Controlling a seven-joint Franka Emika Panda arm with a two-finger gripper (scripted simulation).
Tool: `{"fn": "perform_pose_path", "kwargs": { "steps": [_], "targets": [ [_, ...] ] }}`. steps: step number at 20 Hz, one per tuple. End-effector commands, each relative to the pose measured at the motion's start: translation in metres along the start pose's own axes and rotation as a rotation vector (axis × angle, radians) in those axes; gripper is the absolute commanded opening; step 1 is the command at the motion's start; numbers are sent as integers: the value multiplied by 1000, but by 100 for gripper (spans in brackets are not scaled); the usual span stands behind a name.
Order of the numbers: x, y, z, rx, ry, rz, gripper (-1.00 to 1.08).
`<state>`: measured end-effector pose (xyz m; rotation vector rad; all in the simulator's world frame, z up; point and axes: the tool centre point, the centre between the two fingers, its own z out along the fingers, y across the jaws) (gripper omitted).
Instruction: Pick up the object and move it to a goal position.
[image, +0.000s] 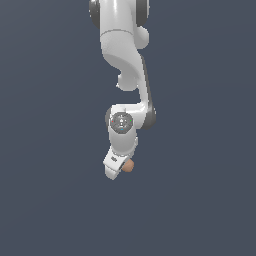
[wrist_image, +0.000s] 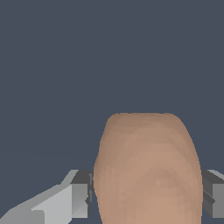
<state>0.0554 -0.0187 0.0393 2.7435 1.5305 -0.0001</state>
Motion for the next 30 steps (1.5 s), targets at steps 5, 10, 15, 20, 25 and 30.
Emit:
{"fn": "perform_pose_path", "kwargs": {
  "steps": [5,10,15,20,25,30],
  "targets": [
    [7,-7,-9,0,0,0,-100],
    [25,-23,-32,0,0,-1,-100],
    [56,-50,-70,-1,-1,-1,-100],
    [91,-81,-113,-1,-1,-1,-100],
    [125,-110,-155,-1,-1,-1,-100],
    [158,-136,-195,-1,-1,-1,-100]
  ]
}}
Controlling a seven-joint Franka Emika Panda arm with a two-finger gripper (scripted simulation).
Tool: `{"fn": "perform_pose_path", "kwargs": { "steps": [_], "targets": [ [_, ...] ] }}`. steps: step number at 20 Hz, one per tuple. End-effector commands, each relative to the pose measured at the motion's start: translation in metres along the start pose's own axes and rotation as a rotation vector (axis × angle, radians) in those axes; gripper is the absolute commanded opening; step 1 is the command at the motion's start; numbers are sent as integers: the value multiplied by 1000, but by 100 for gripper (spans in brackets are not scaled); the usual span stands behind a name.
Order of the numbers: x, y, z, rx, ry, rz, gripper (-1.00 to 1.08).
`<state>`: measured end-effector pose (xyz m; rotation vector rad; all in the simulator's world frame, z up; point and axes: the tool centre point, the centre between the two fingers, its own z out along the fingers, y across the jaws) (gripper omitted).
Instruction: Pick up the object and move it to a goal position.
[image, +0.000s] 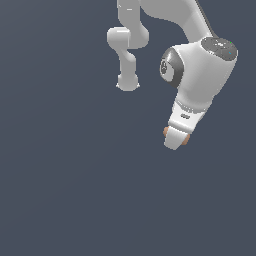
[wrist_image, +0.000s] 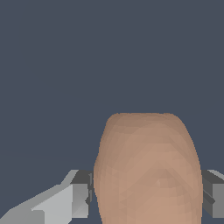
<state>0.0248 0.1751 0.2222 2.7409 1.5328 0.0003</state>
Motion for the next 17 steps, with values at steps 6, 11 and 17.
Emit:
{"fn": "perform_pose_path", "kwargs": {
  "steps": [6,11,17],
  "targets": [
    [36,-27,-42,1,0,2,-100],
    [46,-33,-53,1,0,2,-100],
    [45,-31,-52,1,0,2,-100]
  ]
}}
